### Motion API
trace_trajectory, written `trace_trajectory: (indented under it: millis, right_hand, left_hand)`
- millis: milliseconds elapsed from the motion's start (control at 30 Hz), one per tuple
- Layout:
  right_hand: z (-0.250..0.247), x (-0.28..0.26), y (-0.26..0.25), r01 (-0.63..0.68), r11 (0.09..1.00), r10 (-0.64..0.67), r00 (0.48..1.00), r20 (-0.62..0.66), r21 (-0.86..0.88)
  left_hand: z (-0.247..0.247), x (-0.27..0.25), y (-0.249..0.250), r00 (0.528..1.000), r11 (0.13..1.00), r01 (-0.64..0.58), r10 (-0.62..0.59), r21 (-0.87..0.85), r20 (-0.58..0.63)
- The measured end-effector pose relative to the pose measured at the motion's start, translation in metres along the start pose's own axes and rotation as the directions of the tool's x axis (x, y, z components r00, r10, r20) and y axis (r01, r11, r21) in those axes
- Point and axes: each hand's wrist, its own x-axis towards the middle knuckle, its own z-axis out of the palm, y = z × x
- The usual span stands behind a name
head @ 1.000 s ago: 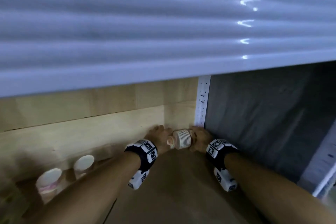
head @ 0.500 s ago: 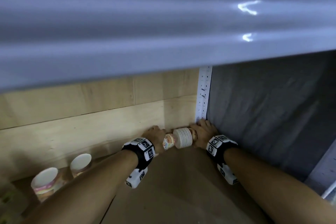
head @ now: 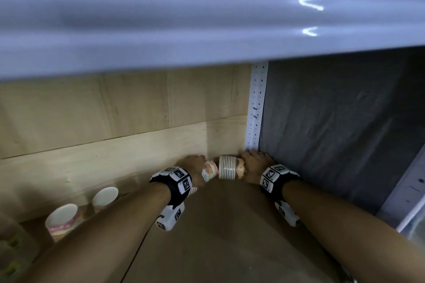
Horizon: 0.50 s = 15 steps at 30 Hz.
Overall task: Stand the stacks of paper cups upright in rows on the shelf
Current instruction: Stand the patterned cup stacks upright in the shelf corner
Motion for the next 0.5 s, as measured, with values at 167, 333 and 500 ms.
trace_trajectory:
  millis: [167, 333, 500]
  right_hand:
    - [-0.023, -0.008, -0.006, -0.002, 1.000, 0.001, 0.999, 0.041, 0.018]
    - [-0.049, -0.015, -0.021, 0.040, 0.999, -0.041, 0.999, 0.007, 0.013]
    - [-0.068, -0.025, -0.044, 0.074, 0.994, -0.070, 0.996, -0.049, 0.082]
  left_hand:
    - [-0.007, -0.010, -0.007, 0.996, 0.991, 0.068, -0.073, -0.112, -0.044]
    - [-0.014, -0.025, -0.007, 0.987, 0.960, 0.075, -0.109, -0.269, -0.115]
    - [-0.019, -0.042, -0.007, 0.976, 0.906, 0.078, -0.154, -0.416, -0.154]
